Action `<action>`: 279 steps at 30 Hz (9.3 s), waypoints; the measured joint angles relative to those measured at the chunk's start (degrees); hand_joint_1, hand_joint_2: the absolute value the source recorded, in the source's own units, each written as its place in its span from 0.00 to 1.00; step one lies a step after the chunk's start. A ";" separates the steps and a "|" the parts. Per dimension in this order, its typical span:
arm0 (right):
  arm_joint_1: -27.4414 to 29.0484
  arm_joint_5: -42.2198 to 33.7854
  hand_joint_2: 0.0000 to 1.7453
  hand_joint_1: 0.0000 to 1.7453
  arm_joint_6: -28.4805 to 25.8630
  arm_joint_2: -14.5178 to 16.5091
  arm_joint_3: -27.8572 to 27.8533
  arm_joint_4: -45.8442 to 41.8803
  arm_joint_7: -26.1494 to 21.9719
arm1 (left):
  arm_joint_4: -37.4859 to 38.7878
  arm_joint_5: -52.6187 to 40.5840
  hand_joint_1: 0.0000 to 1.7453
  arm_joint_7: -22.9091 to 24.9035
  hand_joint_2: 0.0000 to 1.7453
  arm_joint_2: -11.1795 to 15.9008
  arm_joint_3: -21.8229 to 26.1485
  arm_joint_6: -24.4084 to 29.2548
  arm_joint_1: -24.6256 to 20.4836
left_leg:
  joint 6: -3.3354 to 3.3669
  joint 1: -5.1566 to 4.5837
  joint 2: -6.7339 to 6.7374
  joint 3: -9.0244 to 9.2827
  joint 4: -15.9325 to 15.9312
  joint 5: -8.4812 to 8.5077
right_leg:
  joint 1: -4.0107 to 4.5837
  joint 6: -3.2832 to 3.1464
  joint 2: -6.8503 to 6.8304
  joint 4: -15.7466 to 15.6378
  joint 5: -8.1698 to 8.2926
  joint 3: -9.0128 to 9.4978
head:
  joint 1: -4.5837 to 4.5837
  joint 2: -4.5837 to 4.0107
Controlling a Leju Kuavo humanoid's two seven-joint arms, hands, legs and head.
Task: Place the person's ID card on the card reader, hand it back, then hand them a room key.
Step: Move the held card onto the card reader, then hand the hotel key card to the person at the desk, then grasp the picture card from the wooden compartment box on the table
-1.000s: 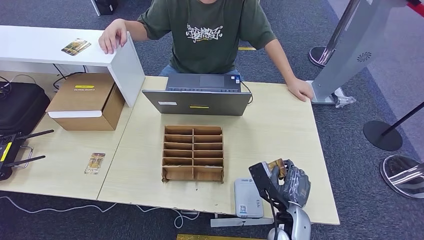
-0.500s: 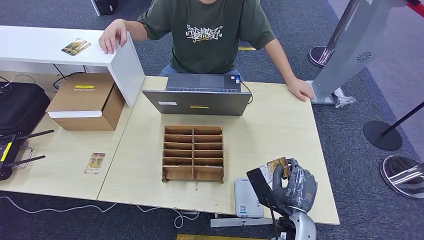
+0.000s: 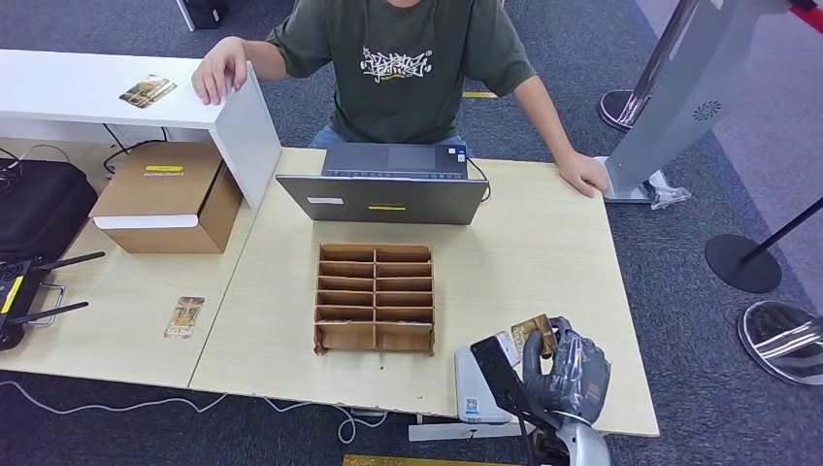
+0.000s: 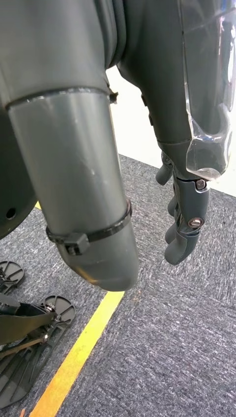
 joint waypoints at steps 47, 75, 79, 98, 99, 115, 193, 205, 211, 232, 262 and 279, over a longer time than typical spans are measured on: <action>-2.58 -3.81 1.00 1.00 2.55 1.74 4.62 8.71 2.14 | 0.00 0.08 0.00 -0.50 0.00 -0.07 -0.01 -0.04 -0.15 | 0.01 0.00 0.01 0.00 0.00 -0.01 | 0.00 0.00 0.00 0.00 -0.01 0.01 | 0.01 0.00; -3.99 -4.58 1.00 1.00 0.41 1.90 -4.77 15.38 2.28 | 0.00 0.88 0.00 -0.61 0.00 0.26 0.02 0.51 -0.17 | 0.01 0.01 0.02 0.04 0.00 -0.01 | 0.01 0.00 0.01 0.00 -0.01 0.04 | 0.01 0.00; -5.21 -5.27 1.00 1.00 0.24 2.17 -5.98 17.12 1.40 | 0.00 0.89 0.00 -0.61 0.00 0.34 0.11 0.72 -0.18 | 0.01 0.00 0.04 0.07 0.00 0.00 | 0.00 0.00 0.03 0.00 0.01 0.06 | 0.00 0.00; -6.62 -5.75 1.00 1.00 -0.13 2.64 -7.78 20.85 0.58 | 0.00 1.91 0.00 -0.61 0.00 0.41 0.93 1.14 -0.22 | 0.01 0.01 0.04 0.10 0.00 -0.01 | 0.01 0.00 0.04 0.00 0.01 0.08 | 0.00 0.00; -6.64 -5.76 1.00 1.00 -0.19 2.67 -7.83 20.94 0.57 | 0.00 1.91 0.00 -0.63 0.00 0.41 0.96 1.14 -0.22 | 0.01 0.01 0.05 0.10 0.00 -0.01 | 0.01 0.00 0.04 0.00 0.01 0.08 | 0.00 0.00; -6.22 -2.27 1.00 1.00 -5.37 3.43 -8.05 18.75 -3.82 | 0.00 1.90 0.00 -1.19 0.00 0.41 1.02 0.65 -0.22 | 0.01 0.00 0.04 0.10 0.00 0.00 | 0.00 0.00 0.03 0.00 0.02 0.09 | 0.00 0.00; -67.19 19.07 1.00 0.82 -17.06 1.39 17.31 68.91 5.26 | 0.00 -6.37 0.00 2.05 0.00 -0.53 -4.83 0.55 -3.22 | -0.01 0.03 0.09 0.07 0.01 0.45 | 0.04 -0.09 0.11 0.08 0.40 0.01 | 0.01 0.00; -66.29 19.07 1.00 0.00 -17.09 1.44 17.41 68.83 5.02 | 0.00 -6.25 0.00 2.23 0.00 -0.32 -4.82 0.89 -2.91 | -0.01 0.03 0.09 0.07 0.01 0.46 | 0.04 -0.09 0.10 0.08 0.41 0.02 | 0.01 0.00; -66.12 19.07 1.00 0.00 -17.09 1.44 17.41 68.71 4.95 | 0.00 -6.25 0.00 2.23 0.00 -0.25 -4.82 0.98 -2.91 | -0.01 0.03 0.09 0.07 0.01 0.45 | 0.04 -0.09 0.11 0.08 0.41 0.01 | 0.01 0.00; -65.24 19.07 1.00 0.00 -17.09 1.31 17.41 66.59 5.42 | 0.00 -6.42 0.00 2.13 0.00 -0.05 -4.82 1.00 -2.92 | -0.01 0.03 0.10 0.07 0.01 0.46 | 0.04 -0.09 0.12 0.08 0.41 -0.01 | 0.00 0.00; -41.63 19.07 1.00 0.00 -17.09 -1.02 14.74 30.86 3.47 | 0.00 -3.21 0.00 -0.77 0.00 -0.16 -4.51 2.09 -0.96 | -0.01 0.05 0.09 0.03 0.00 0.42 | 0.05 -0.08 0.10 0.06 0.35 -0.04 | 0.01 0.00; -28.34 19.07 1.00 0.00 -17.09 -1.25 13.33 14.16 -1.48 | 0.00 -2.92 0.00 -0.92 0.00 -0.16 -4.30 1.37 -0.45 | -0.01 0.05 0.10 0.02 0.00 0.42 | 0.05 -0.08 0.10 0.06 0.37 -0.04 | 0.00 0.00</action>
